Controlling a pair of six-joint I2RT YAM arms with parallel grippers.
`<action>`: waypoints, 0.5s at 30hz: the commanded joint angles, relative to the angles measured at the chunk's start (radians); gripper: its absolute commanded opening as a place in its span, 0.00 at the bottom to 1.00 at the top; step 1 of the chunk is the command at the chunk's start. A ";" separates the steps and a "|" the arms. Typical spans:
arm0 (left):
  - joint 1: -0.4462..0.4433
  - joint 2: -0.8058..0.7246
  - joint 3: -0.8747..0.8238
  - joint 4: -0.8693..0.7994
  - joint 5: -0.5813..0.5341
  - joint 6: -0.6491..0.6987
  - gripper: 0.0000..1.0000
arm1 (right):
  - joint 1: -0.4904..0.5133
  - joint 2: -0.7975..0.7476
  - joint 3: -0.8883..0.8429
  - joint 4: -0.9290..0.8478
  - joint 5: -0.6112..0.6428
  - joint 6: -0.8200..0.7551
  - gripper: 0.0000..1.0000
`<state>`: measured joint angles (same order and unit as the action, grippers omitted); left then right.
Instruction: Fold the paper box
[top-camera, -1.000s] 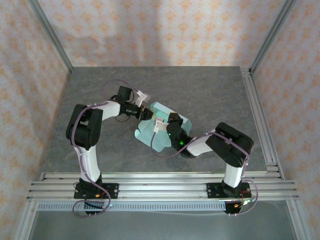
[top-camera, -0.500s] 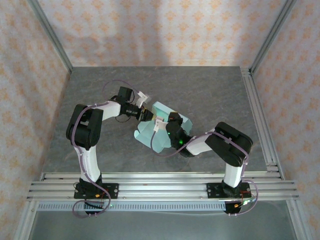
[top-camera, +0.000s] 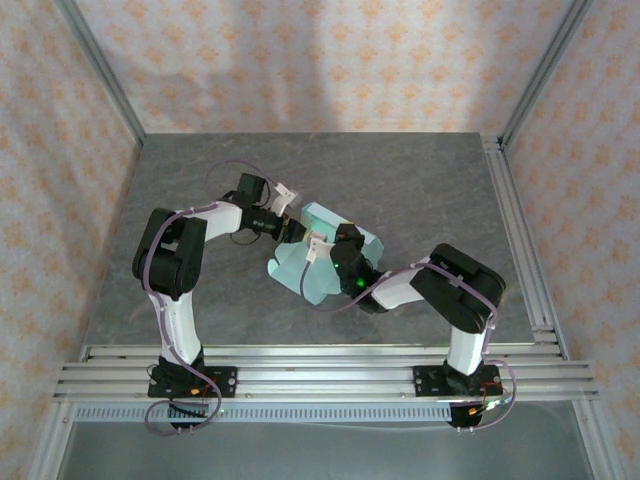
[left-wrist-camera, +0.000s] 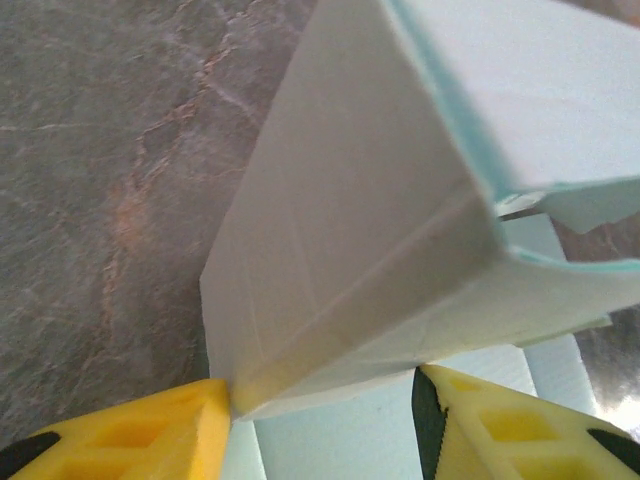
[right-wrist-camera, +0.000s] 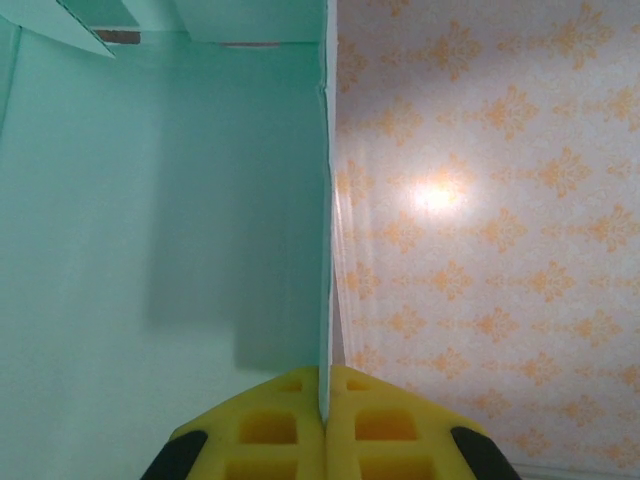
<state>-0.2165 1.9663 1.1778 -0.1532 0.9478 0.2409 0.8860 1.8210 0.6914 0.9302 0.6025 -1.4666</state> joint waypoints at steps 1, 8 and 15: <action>-0.015 0.004 0.026 0.001 -0.085 -0.042 0.52 | 0.014 0.014 0.033 -0.057 -0.003 0.004 0.00; -0.020 -0.004 0.014 0.037 -0.080 -0.076 0.50 | 0.021 0.012 0.070 -0.131 0.000 0.028 0.00; -0.017 -0.017 -0.018 0.093 -0.146 -0.122 0.49 | 0.012 -0.051 0.124 -0.356 -0.018 0.202 0.00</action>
<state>-0.2295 1.9663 1.1751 -0.1173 0.8516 0.1562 0.8967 1.8107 0.7795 0.7517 0.6025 -1.3693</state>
